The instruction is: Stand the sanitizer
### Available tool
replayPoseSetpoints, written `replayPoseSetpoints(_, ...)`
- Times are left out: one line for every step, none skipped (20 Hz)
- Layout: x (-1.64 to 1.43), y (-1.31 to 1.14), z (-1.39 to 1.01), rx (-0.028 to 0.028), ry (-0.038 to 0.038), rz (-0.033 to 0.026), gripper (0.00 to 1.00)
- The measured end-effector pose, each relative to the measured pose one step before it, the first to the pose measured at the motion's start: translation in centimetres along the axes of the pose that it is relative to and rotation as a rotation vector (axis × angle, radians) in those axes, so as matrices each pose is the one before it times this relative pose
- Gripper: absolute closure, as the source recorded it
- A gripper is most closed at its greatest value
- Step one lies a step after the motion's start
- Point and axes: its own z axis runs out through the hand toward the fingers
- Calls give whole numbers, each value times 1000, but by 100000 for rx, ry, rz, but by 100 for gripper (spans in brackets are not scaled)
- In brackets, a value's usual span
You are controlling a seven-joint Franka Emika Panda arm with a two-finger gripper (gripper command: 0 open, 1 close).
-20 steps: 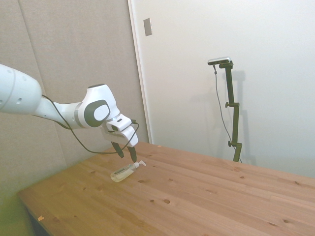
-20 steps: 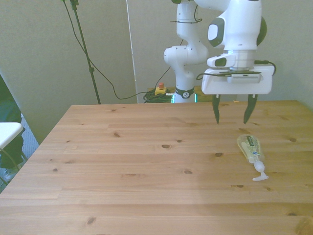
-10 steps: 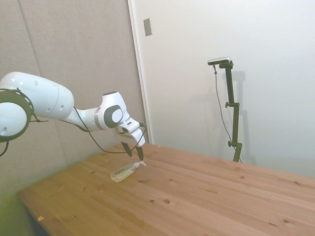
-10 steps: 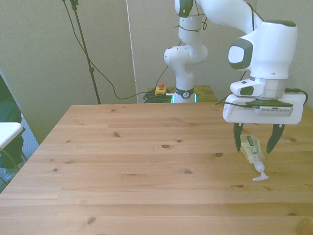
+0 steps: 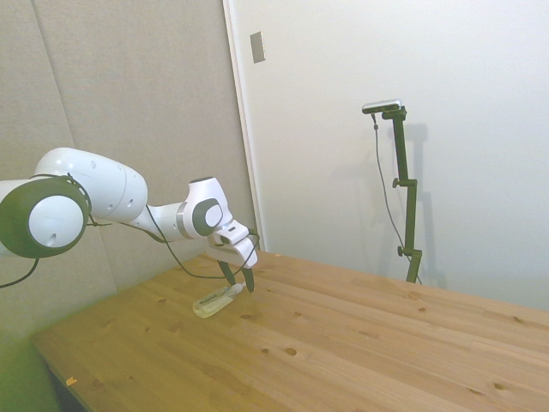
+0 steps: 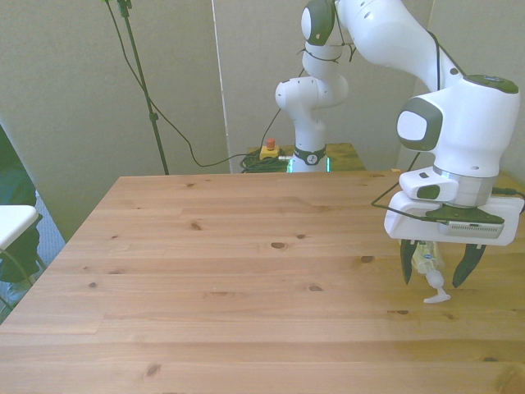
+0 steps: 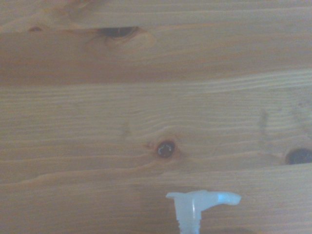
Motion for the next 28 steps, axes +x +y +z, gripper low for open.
replayPoseSetpoints(-6,41,41,-717,-297,49,100)
replayPoseSetpoints(5,36,-8,-541,-212,48,100)
replayPoseSetpoints(12,6,-10,-444,-190,55,100)
replayPoseSetpoints(-4,15,21,-379,-162,22,100)
replayPoseSetpoints(-7,7,47,-141,-58,-4,100)
replayPoseSetpoints(2,8,66,-117,-43,7,100)
replayPoseSetpoints(30,21,104,-210,-98,63,100)
replayPoseSetpoints(23,18,148,-294,-130,46,100)
replayPoseSetpoints(47,3,196,-263,-117,74,100)
replayPoseSetpoints(84,-7,220,-286,-162,147,100)
replayPoseSetpoints(119,-22,182,-128,-257,280,100)
replayPoseSetpoints(133,-42,20,-26,-265,264,100)
replayPoseSetpoints(120,-19,54,-231,-211,254,100)
replayPoseSetpoints(115,-11,16,-169,-243,203,100)
replayPoseSetpoints(84,-32,15,97,-193,206,100)
replayPoseSetpoints(28,-34,22,56,-116,71,100)
replayPoseSetpoints(2,-3,15,14,-168,23,100)
replayPoseSetpoints(-10,4,10,-23,-143,-40,100)
replayPoseSetpoints(5,6,13,0,-105,-55,100)
replayPoseSetpoints(42,25,19,-12,-108,-16,100)
replayPoseSetpoints(71,49,20,-45,-267,97,100)
replayPoseSetpoints(103,88,26,-111,-858,170,100)
replayPoseSetpoints(157,126,14,-258,-1151,138,100)
replayPoseSetpoints(215,154,16,-400,-834,240,100)
replayPoseSetpoints(270,166,-11,-479,-500,473,100)
replayPoseSetpoints(225,120,-22,-359,-156,291,100)
replayPoseSetpoints(188,73,-22,21,-11,193,100)
replayPoseSetpoints(115,39,-21,88,-167,368,100)
